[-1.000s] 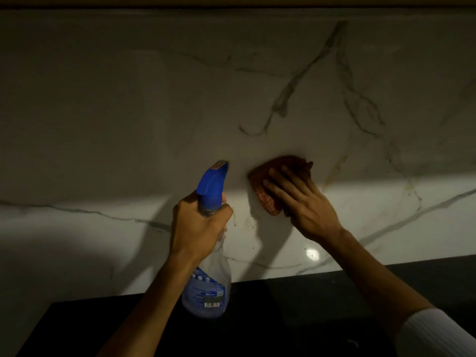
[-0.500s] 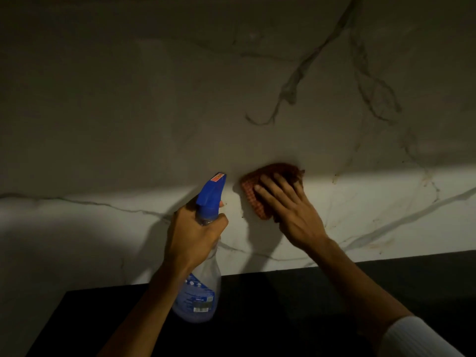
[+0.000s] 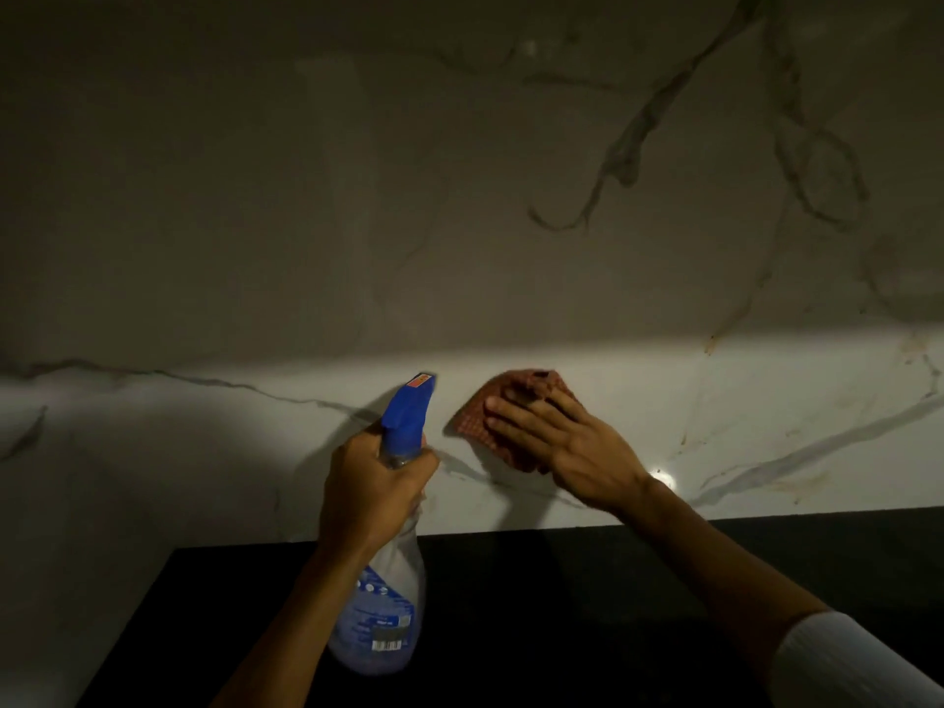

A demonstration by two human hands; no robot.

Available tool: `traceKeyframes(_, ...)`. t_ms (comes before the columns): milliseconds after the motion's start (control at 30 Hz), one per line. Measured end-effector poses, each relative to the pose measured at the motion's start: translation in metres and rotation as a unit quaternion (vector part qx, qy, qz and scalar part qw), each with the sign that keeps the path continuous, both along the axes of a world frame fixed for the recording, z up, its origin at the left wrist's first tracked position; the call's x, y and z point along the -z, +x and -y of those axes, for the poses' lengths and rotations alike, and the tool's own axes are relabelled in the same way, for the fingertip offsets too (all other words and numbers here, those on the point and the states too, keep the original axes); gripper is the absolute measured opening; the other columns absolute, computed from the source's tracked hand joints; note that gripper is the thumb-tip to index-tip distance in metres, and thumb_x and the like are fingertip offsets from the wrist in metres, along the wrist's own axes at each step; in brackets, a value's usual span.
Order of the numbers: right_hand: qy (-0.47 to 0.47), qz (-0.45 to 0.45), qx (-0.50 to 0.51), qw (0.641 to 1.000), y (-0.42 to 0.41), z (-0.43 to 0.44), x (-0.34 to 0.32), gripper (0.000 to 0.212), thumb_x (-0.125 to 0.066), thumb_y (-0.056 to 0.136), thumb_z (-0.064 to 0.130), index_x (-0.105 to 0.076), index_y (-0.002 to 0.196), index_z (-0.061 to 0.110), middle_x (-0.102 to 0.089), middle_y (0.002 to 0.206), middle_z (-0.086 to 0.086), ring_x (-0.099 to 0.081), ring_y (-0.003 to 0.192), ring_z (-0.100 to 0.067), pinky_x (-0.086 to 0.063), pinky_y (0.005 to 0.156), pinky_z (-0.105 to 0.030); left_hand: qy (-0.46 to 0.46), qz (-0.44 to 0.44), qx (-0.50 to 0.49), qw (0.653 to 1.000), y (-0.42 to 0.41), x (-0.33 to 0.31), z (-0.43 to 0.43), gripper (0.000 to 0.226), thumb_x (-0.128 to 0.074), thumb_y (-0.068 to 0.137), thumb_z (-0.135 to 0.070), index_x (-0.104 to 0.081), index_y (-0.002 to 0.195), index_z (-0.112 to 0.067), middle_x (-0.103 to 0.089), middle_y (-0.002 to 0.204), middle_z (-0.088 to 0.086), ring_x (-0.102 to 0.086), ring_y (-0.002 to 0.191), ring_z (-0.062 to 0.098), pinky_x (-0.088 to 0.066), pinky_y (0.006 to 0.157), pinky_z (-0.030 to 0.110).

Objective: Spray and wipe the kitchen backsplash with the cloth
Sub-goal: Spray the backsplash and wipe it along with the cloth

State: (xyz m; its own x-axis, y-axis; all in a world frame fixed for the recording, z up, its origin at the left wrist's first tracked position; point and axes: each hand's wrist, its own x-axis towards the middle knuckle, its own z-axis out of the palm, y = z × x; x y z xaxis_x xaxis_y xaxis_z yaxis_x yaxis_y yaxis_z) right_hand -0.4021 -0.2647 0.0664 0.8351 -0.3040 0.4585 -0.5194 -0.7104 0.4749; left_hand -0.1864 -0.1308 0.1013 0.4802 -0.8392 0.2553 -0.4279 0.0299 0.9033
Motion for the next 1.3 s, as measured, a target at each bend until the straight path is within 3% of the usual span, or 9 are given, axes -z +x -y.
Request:
traceKeyframes(200,0.038,0.200,0.023,0.979,0.048,-0.004,-0.032,0.089,-0.071,0.073,0.013,-0.024,0.149,0.015,-0.017,0.156,-0.008,-0.005,0.146,-0.025,0.003,0.119,-0.045,0.013,-0.015,-0.009,1.000,0.006,0.004,-0.001,0.017,-0.071,0.079,-0.007,-0.063,0.080,-0.022,-0.063,0.049,-0.004,-0.061,0.044,0.016,-0.060,0.054,0.044)
traceKeyframes(300,0.033,0.116,0.001,0.993,0.056,-0.010,-0.014,0.090,-0.073,0.073,0.017,-0.024,0.149,0.015,-0.018,0.156,-0.007,-0.012,0.145,-0.027,-0.001,0.119,-0.047,0.015,-0.018,-0.010,1.000,0.006,0.005,0.002,0.019,-0.071,0.079,-0.007,-0.061,0.080,-0.024,-0.064,0.050,-0.006,-0.062,0.045,0.016,-0.059,0.052,0.040)
traceKeyframes(433,0.011,-0.128,0.006,0.992,0.032,-0.015,0.024,0.084,-0.075,0.076,0.031,-0.029,0.145,0.023,-0.027,0.154,0.000,-0.025,0.141,-0.021,-0.016,0.115,-0.044,0.016,-0.014,-0.018,1.000,0.004,0.009,0.004,0.018,-0.072,0.078,-0.009,-0.060,0.070,-0.019,-0.061,0.046,-0.006,-0.060,0.043,0.015,-0.057,0.049,0.036)
traceKeyframes(533,0.002,-0.149,0.008,0.989,-0.006,-0.009,0.035,0.080,-0.078,0.073,0.029,-0.039,0.143,0.024,-0.039,0.149,0.001,-0.036,0.137,-0.018,-0.022,0.113,-0.041,0.028,-0.021,-0.005,0.999,0.007,0.011,0.005,0.014,-0.071,0.078,-0.008,-0.063,0.071,-0.016,-0.061,0.048,0.000,-0.062,0.047,0.025,-0.059,0.055,0.047)
traceKeyframes(700,0.001,-0.009,0.064,0.998,-0.048,0.013,0.007,0.101,-0.078,0.067,0.017,-0.021,0.151,0.020,-0.016,0.159,-0.005,-0.013,0.146,-0.026,-0.011,0.118,-0.050,0.030,-0.019,0.036,0.999,0.008,0.014,0.006,0.015,-0.070,0.080,-0.011,-0.066,0.085,-0.025,-0.063,0.052,-0.002,-0.061,0.047,0.019,-0.059,0.056,0.044)
traceKeyframes(833,0.053,0.218,0.124,0.967,-0.038,0.005,0.002,0.090,-0.064,0.076,0.012,-0.016,0.152,0.019,-0.006,0.161,-0.006,-0.005,0.147,-0.028,0.003,0.119,-0.047,0.029,-0.027,0.024,0.999,0.002,0.020,0.008,0.014,-0.071,0.080,-0.011,-0.062,0.073,-0.020,-0.062,0.049,-0.005,-0.060,0.044,0.014,-0.059,0.055,0.041)
traceKeyframes(900,0.074,0.255,0.123,0.956,-0.024,-0.002,0.018,0.084,-0.060,0.080,0.010,-0.015,0.152,0.018,-0.005,0.160,-0.008,-0.003,0.147,-0.031,0.003,0.119,-0.049,0.034,-0.030,0.027,0.999,0.001,0.022,0.006,0.015,-0.071,0.079,-0.012,-0.062,0.073,-0.022,-0.063,0.050,-0.006,-0.061,0.044,0.012,-0.058,0.054,0.038)
traceKeyframes(1100,0.033,-0.081,0.028,0.996,-0.011,-0.003,0.038,0.094,-0.079,0.071,0.027,-0.027,0.148,0.018,-0.025,0.155,-0.005,-0.027,0.141,-0.026,-0.015,0.118,-0.049,0.047,-0.003,0.028,0.999,0.006,0.022,0.000,0.011,-0.071,0.077,-0.014,-0.063,0.076,-0.021,-0.064,0.053,-0.007,-0.062,0.047,0.013,-0.059,0.057,0.041)
traceKeyframes(1300,0.057,0.080,0.044,0.994,0.026,-0.005,0.019,0.093,-0.069,0.073,0.016,-0.019,0.151,0.017,-0.015,0.158,-0.007,-0.008,0.146,-0.025,-0.003,0.119,-0.045,0.072,0.002,0.006,0.997,0.020,0.023,-0.002,0.018,-0.070,0.079,-0.013,-0.063,0.084,-0.029,-0.067,0.055,-0.011,-0.064,0.048,0.012,-0.059,0.056,0.035)
